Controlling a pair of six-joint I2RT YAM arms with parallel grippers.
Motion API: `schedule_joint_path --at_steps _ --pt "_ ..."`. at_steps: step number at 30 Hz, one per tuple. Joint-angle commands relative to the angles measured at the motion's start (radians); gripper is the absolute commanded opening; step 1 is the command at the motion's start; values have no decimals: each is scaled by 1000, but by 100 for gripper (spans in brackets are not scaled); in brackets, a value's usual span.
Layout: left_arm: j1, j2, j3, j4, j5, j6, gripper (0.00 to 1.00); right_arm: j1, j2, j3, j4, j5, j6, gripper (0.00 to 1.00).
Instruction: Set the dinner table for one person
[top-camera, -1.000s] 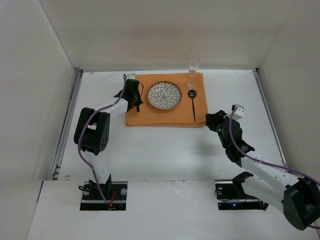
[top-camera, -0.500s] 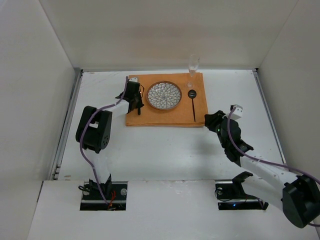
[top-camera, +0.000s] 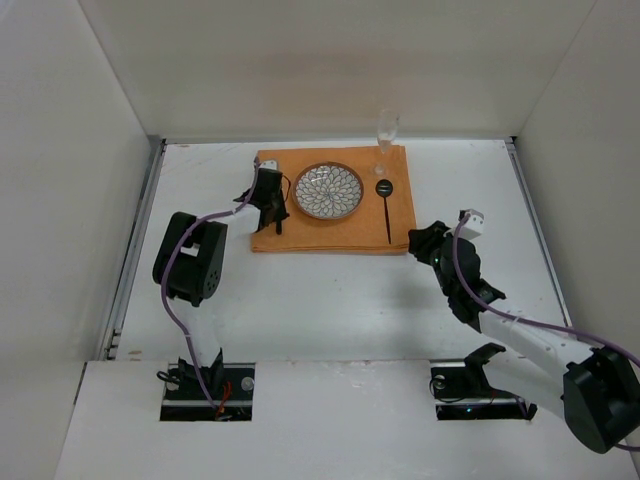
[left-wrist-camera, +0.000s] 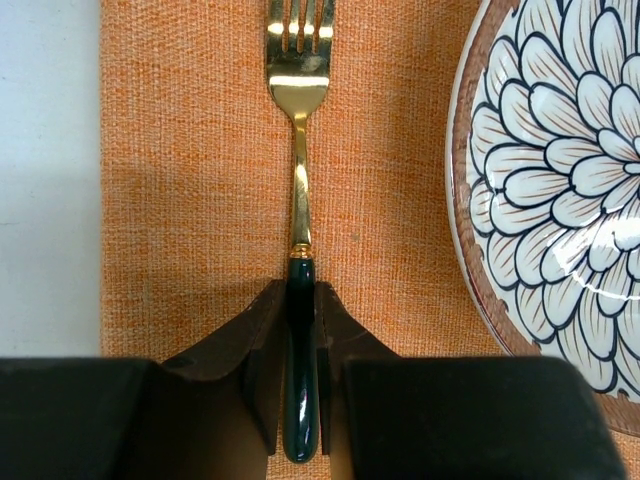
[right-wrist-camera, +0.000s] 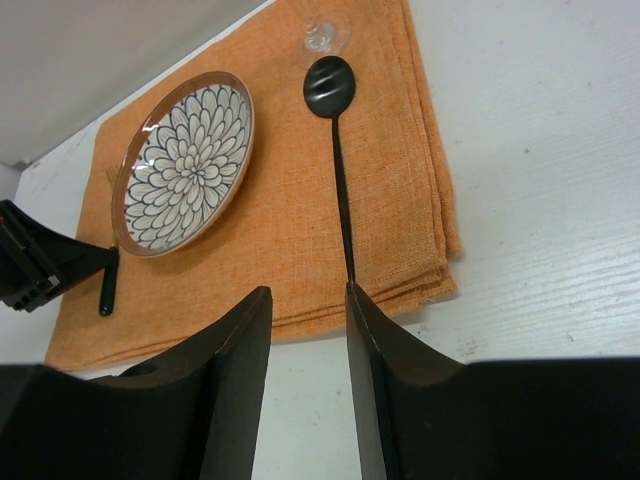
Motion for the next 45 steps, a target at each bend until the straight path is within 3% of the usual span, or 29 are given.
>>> schedule_joint_path --at_steps 1,3,7,15,16,17,19,24,27,33,38,45 --pt "0 -8 -32 -34 -8 13 5 11 -5 42 61 24 -13 42" --pt "0 -16 -41 -26 -32 14 10 11 1 43 56 13 -11 42" --pt "-16 -65 -55 -32 -95 31 35 11 0 43 62 19 -16 41" --pt "-59 -264 -114 -32 -157 17 65 11 10 49 56 11 -16 41" --pt "-67 -293 -124 -31 -169 11 74 11 4 49 58 21 -16 41" --pt "-79 -322 -132 -38 -184 10 100 11 1 43 64 24 -16 41" --pt "-113 -387 -159 -37 -224 14 100 7 4 42 65 18 -14 39" --pt "-223 -548 -316 4 -336 -76 100 13 23 60 50 4 -17 7" --pt "-314 -603 -451 75 -336 -188 100 22 33 79 21 -10 -19 4" --pt "-464 -609 -583 112 -351 -366 100 27 29 59 39 39 -14 11" --pt "-536 -545 -598 106 -373 -470 100 22 18 28 79 73 -4 25" --pt "-632 -490 -595 113 -430 -509 100 23 -31 -16 139 99 -2 41"
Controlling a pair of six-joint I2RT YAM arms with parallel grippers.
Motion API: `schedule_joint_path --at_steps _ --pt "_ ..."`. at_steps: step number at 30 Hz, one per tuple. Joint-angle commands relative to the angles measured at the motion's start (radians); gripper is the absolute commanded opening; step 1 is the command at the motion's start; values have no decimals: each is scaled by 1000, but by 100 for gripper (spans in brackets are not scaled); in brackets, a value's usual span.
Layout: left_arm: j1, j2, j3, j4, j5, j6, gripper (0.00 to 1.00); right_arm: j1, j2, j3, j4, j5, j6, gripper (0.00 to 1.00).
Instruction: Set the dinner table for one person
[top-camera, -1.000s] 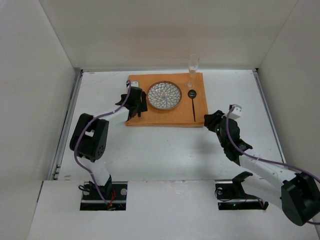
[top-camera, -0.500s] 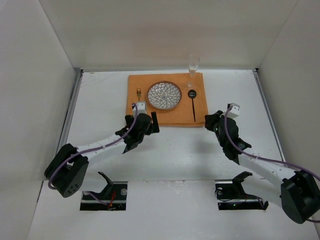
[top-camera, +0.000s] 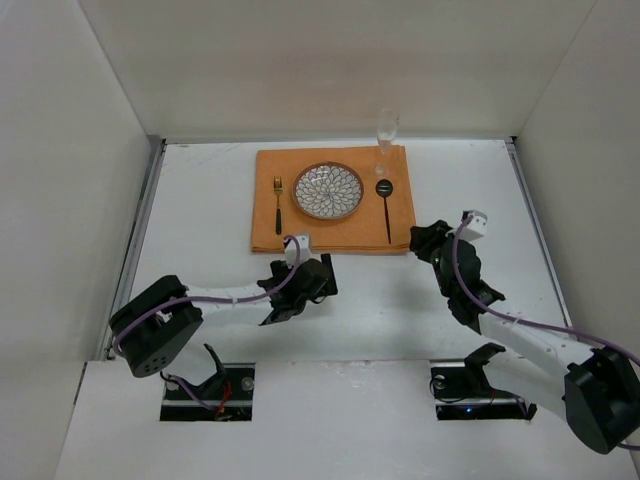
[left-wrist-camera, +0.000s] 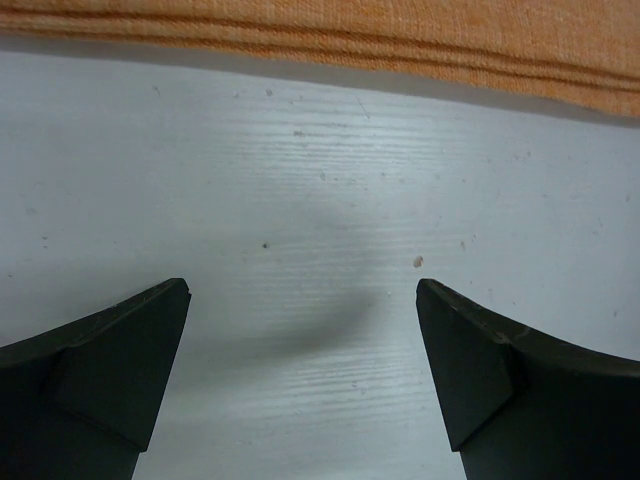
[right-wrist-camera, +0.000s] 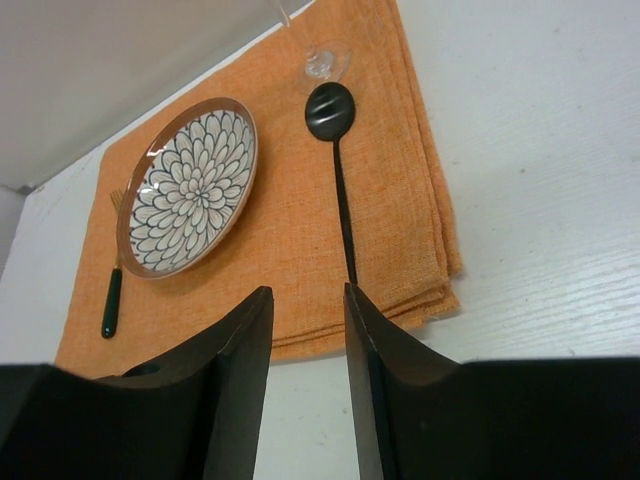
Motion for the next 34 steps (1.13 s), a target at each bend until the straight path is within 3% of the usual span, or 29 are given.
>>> schedule_joint_path --at_steps 1,13,34 --pt "-33 -7 -6 36 -70 -45 100 2 -55 -35 115 47 0 43" --pt "-125 -74 -110 115 -218 -123 100 -7 -34 -30 113 44 -6 48" --pt "-141 -157 -159 118 -318 -123 100 -4 -21 -9 97 24 -20 47"
